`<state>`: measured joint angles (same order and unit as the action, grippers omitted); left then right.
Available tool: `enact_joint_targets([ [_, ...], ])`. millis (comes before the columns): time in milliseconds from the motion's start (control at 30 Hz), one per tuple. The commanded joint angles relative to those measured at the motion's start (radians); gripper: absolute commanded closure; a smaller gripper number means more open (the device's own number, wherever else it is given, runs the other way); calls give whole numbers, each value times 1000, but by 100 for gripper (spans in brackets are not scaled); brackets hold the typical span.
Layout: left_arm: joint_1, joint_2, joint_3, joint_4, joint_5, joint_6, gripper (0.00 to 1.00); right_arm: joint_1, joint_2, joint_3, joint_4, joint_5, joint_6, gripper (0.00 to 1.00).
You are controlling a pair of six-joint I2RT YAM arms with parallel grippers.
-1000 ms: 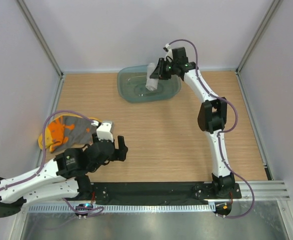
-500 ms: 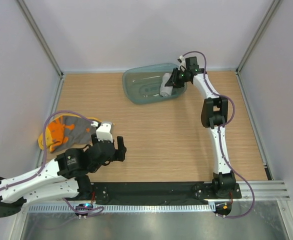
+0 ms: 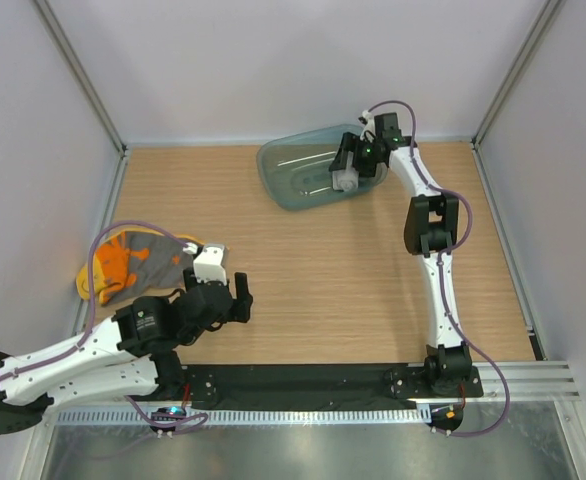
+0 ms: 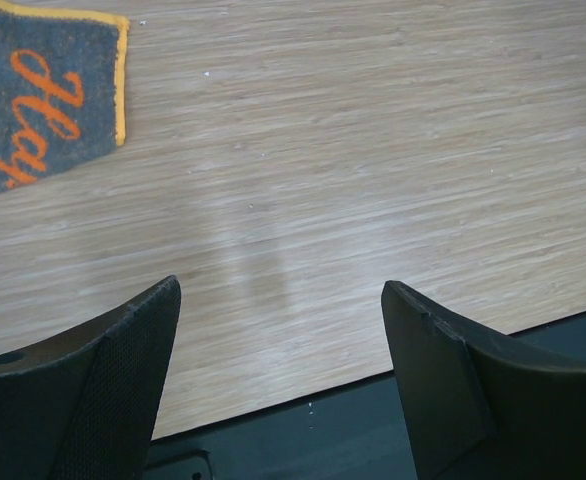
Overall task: Roll the towels
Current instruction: Place the rolled towel into the container, then move the towel to the center of the board
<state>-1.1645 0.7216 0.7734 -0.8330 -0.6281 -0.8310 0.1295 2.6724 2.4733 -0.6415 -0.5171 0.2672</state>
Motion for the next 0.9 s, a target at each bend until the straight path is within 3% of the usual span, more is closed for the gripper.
enact_joint_targets([
  [0,2,-11,4,-11,-39,-13,18,-4,-124,-2,40,37,3,14],
  [233,2,-14,6,-15,-42,-17,18,-4,-247,-7,39,113,6,6],
  [433,2,-24,4,-17,-50,-26,18,-2,-357,-40,-13,189,-9,6],
  [667,9,9,27,-54,-102,-75,18,-2,-573,-253,-26,275,-31,6],
  [767,75,58,41,-43,-79,-70,16,-4,-701,-402,-6,293,-19,7],
  [867,257,133,47,3,65,-5,17,4,-808,-594,48,279,33,7],
])
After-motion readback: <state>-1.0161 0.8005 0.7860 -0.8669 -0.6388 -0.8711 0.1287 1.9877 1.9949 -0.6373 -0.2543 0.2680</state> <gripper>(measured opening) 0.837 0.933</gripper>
